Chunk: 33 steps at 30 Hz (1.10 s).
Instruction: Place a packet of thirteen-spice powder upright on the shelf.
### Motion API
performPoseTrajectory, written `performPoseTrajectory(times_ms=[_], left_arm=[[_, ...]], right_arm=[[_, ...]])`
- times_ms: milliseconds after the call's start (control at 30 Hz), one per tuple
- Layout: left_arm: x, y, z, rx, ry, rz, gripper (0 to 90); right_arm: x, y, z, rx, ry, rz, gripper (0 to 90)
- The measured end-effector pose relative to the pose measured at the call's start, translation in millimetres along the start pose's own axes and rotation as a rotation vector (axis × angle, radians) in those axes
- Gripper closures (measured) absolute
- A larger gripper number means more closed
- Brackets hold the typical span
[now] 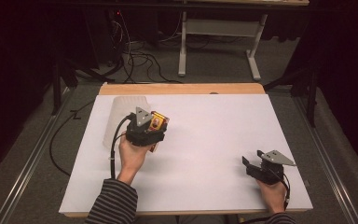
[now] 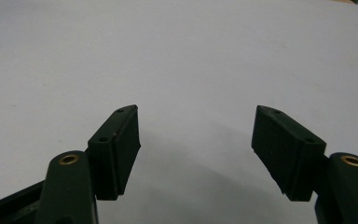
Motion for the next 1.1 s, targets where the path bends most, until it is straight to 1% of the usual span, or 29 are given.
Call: performPoseTrajectory(times_ms=[33,67,100,133,167,200,233,267,300,333,367,400,433,467,533,633,667,700,800,867,900,933,967,1000,1033,1100], left_arm=[[2.1,1.8,-2.9,0.014,-0.002,0.002,32.8],[4.2,3.4,-5.3,0.003,0.015,0.007,32.8],[6.3,5.2,-8.1,0.017,0.009,0.006,32.8],[8.3,7.3,-10.7,0.0,0.034,0.016,32.8],[9.9,8.8,-12.4,0.005,0.031,0.018,32.8],[11.0,10.3,-13.5,-0.003,0.041,0.023,32.8],[12.2,11.6,-14.7,0.003,0.033,0.022,32.8],[13.5,13.2,-15.5,-0.012,0.046,0.03,32.8],[15.0,14.4,-16.7,-0.006,0.043,0.037,32.8],[16.6,15.7,-18.0,-0.006,0.049,0.045,32.8],[18.3,16.5,-19.0,-0.015,0.058,0.049,32.8],[19.2,16.8,-19.8,-0.009,0.056,0.049,32.8],[20.4,16.5,-20.0,-0.014,0.056,0.049,32.8],[21.3,16.3,-20.6,-0.006,0.051,0.048,32.8],[22.5,16.0,-21.5,-0.01,0.062,0.053,32.7],[23.2,15.5,-22.8,0.002,0.057,0.052,32.8],[23.6,16.0,-23.1,-0.009,0.066,0.057,32.7],[23.6,16.7,-24.3,0.003,0.06,0.056,32.7],[23.7,19.6,-27.1,-0.002,0.068,0.063,32.8],[24.3,21.4,-30.1,0.007,0.071,0.065,32.8],[24.4,22.0,-31.0,-0.002,0.079,0.064,32.8],[24.7,22.6,-32.4,0.005,0.078,0.063,32.7],[24.9,23.3,-33.4,-0.007,0.092,0.066,32.7],[25.3,24.7,-35.0,-0.003,0.092,0.069,32.7],[25.7,25.6,-36.2,0.008,0.083,0.068,32.7],[26.2,27.5,-39.1,0.001,0.095,0.069,32.7]], right_arm=[[-0.3,-0.1,0.0,0.001,-0.002,-0.002,32.8],[-0.3,-0.1,0.0,0.001,-0.002,-0.002,32.8],[-0.4,0.0,-0.3,0.006,-0.002,-0.001,32.7],[-0.5,-0.1,-0.1,0.006,-0.003,-0.002,32.7],[-0.3,0.0,-0.1,0.006,-0.002,-0.001,32.7],[-0.2,0.0,-0.1,0.004,-0.001,0.0,32.7],[-0.2,0.0,-0.1,0.003,-0.001,0.0,32.7],[-0.3,0.1,-0.2,0.001,-0.001,0.001,32.7],[-0.3,0.1,-0.2,0.0,-0.002,0.0,32.7],[-0.3,0.1,-0.2,0.0,-0.002,0.0,32.7],[-0.2,0.2,-0.4,0.0,-0.001,0.001,32.7],[-0.2,0.2,-0.4,-0.001,0.0,0.002,32.7],[-0.4,0.1,-0.3,0.0,-0.002,0.0,32.7],[-0.4,0.1,-0.3,0.003,-0.002,0.002,32.7],[-0.5,0.2,0.0,0.0,-0.002,0.004,32.7],[-0.4,0.2,0.1,0.0,-0.002,0.003,32.7],[-0.5,0.2,0.0,0.0,-0.002,0.004,32.7],[-0.5,0.2,0.0,0.0,-0.002,0.004,32.7],[-0.3,0.2,-0.3,0.001,0.0,0.002,32.7],[-0.5,0.1,-0.7,0.003,0.0,0.002,32.6],[-0.4,0.2,-0.6,0.002,0.0,0.002,32.7],[-0.3,0.2,-0.4,0.002,0.001,0.002,32.7],[-0.3,0.1,-0.2,-0.001,0.001,0.001,32.6],[-0.2,0.1,-0.1,-0.001,0.001,0.001,32.6],[-0.3,0.0,-0.1,0.0,-0.001,-0.001,32.6],[-0.2,0.1,-0.1,-0.001,0.0,0.0,32.7]])
Point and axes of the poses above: each handheld gripper's, and its own axes: x roughly forward along the jaws, y roughly out of its top, z roughly to its right, the point moved 8 cm from there along x, roughly forward along the jaws, and after that the axes turned 14 degrees about z, right-handed, at the moved point
